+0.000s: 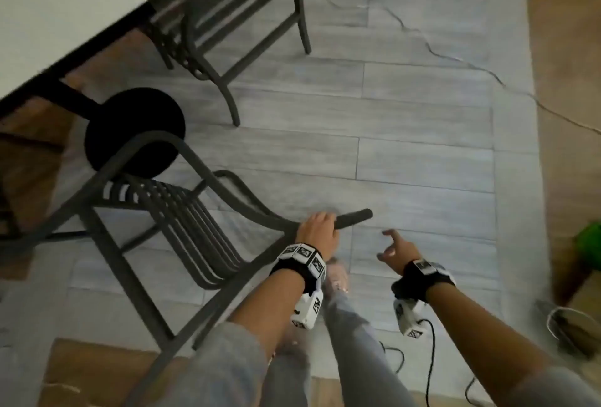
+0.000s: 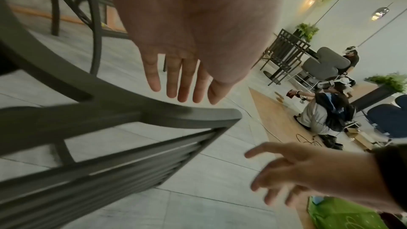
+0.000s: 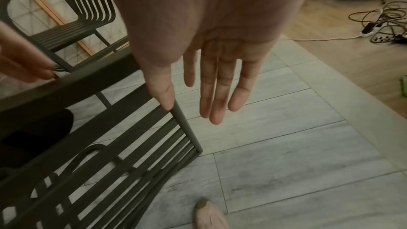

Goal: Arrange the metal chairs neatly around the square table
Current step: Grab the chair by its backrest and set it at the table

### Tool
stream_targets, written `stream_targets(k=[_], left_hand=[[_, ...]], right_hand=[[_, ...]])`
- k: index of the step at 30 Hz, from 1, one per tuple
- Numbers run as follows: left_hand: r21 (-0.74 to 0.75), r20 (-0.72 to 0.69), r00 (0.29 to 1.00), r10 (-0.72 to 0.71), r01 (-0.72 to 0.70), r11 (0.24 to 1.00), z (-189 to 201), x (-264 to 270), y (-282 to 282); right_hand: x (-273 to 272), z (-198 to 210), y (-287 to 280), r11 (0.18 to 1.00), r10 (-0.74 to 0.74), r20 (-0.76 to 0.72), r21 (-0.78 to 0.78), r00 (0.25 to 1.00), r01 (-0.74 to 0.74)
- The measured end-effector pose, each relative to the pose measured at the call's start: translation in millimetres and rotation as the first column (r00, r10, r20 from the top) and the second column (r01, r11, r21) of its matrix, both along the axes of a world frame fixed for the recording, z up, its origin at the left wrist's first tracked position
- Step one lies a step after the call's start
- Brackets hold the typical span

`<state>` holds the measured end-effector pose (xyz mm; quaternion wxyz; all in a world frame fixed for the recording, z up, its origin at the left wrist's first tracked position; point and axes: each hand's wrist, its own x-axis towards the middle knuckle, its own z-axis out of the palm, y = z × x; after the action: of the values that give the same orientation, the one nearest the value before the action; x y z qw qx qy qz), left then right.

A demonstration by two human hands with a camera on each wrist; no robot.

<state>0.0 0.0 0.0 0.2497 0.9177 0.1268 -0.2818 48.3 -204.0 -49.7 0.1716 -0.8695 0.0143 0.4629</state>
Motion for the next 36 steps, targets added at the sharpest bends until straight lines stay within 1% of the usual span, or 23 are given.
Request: stream_targets(k=[2,5,7,9,12,14,17,21,23,25,28,30,32,36], left_hand=[[-0.030,-0.020,1.000,0.019,-0.019,0.999,-17.0,20.6,-17.3],[-0.093,-0.143,0.987,0.070,-0.084,0.992,-33.1,46.8,-36.4],[-0.107,-0.206,0.973,0.104,-0.128,0.986,-44.9,56.2,-43.9],[-0.095,-0.240,0.962,0.134,-0.161,0.982,-52.7,63.0,-47.1],[-0.077,-0.266,0.946,0.185,-0.212,0.974,-53.8,68.0,-51.3],[-0.059,-0.268,0.940,0.211,-0.235,0.970,-46.1,65.2,-53.0],[-0.043,-0.237,0.938,0.254,-0.271,0.962,-28.8,50.9,-51.0],[-0.020,-0.156,0.931,0.329,-0.336,0.942,11.8,29.9,-36.2],[-0.049,-0.079,0.921,0.382,-0.387,0.921,42.1,20.2,-25.6],[-0.109,0.001,0.897,0.442,-0.439,0.892,77.3,7.7,-13.2],[-0.203,0.119,0.833,0.541,-0.513,0.834,129.4,-14.0,7.6],[-0.261,0.198,0.792,0.577,-0.525,0.810,161.4,-32.6,20.6],[-0.341,0.256,0.759,0.599,-0.509,0.790,189.4,-52.9,33.6],[-0.531,0.289,0.703,0.649,-0.447,0.720,238.4,-100.0,61.0]], right_hand=[[12.3,-17.5,6.2,0.999,-0.028,-0.008,0.032,1.000,0.028],[19.9,-36.1,19.3,0.994,-0.053,-0.024,0.094,0.998,0.055],[18.8,-44.6,23.9,0.989,-0.058,-0.002,0.135,0.998,0.058],[18.7,-47.5,30.1,0.978,-0.067,0.036,0.199,0.997,0.058],[19.1,-47.9,39.8,0.955,-0.092,0.064,0.289,0.994,0.070],[20.0,-47.8,42.3,0.949,-0.085,0.059,0.308,0.995,0.063],[21.3,-42.7,42.1,0.955,0.040,0.041,0.292,0.998,-0.050],[24.6,-22.8,50.2,0.928,0.233,0.052,0.289,0.971,-0.237],[26.9,-11.7,56.8,0.903,0.319,0.075,0.279,0.945,-0.327],[28.2,-1.3,60.4,0.886,0.367,0.090,0.271,0.926,-0.378],[31.2,10.9,60.7,0.892,0.366,0.128,0.235,0.922,-0.387],[32.0,18.3,59.8,0.904,0.337,0.137,0.228,0.931,-0.361],[33.2,27.0,60.5,0.900,0.336,0.158,0.235,0.928,-0.366],[35.5,46.0,68.3,0.885,0.369,0.252,0.198,0.894,-0.421]])
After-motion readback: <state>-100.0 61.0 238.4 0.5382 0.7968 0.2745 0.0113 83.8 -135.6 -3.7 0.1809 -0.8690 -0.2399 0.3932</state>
